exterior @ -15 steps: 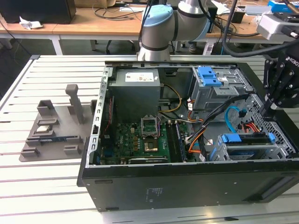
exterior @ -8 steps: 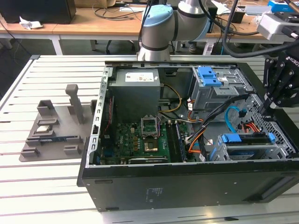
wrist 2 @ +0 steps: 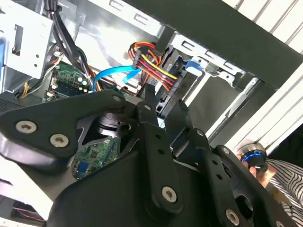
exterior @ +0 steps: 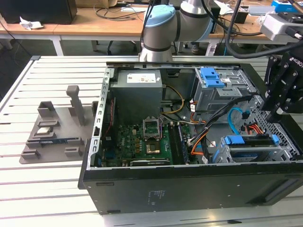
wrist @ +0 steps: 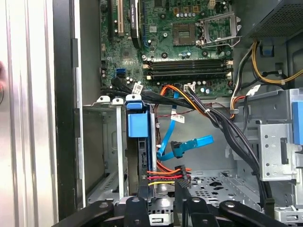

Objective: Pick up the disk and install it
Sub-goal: 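Insert the second disk wire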

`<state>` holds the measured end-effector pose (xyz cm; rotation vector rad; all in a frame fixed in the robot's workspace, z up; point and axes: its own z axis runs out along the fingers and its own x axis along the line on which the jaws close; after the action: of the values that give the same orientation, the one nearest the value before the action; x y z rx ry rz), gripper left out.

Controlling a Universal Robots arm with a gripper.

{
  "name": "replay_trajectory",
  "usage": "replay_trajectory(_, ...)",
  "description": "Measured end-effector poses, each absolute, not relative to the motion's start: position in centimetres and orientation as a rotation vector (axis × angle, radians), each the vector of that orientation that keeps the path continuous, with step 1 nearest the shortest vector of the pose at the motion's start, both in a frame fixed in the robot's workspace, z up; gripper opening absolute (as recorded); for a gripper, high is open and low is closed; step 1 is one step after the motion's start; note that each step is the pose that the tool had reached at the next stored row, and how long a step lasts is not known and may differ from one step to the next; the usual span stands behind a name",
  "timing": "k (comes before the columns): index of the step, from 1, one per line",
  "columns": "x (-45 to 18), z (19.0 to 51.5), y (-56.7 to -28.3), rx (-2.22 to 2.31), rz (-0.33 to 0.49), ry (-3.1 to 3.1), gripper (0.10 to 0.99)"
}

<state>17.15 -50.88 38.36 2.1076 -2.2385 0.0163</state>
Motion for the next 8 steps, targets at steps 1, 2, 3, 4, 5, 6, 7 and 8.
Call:
replay_trajectory(1,16.2,38.1,-50.2,2.108,0.016,-2.238,0.361)
replay_trajectory(2,15.7,38.0,-49.9,2.108,0.017,-2.238,0.361)
replay_trajectory(3,15.1,37.7,-49.5,2.108,0.016,-2.238,0.361)
replay_trajectory(4,14.6,37.6,-49.5,2.110,0.017,-2.236,0.361)
replay_trajectory(5,14.2,37.4,-49.5,2.114,0.017,-2.233,0.361)
replay_trajectory(6,13.9,37.2,-49.5,2.120,0.017,-2.227,0.361)
replay_trajectory(7,13.7,36.9,-49.5,2.136,0.018,-2.211,0.361)
replay_trajectory(8,13.6,36.7,-49.5,2.162,0.019,-2.186,0.361)
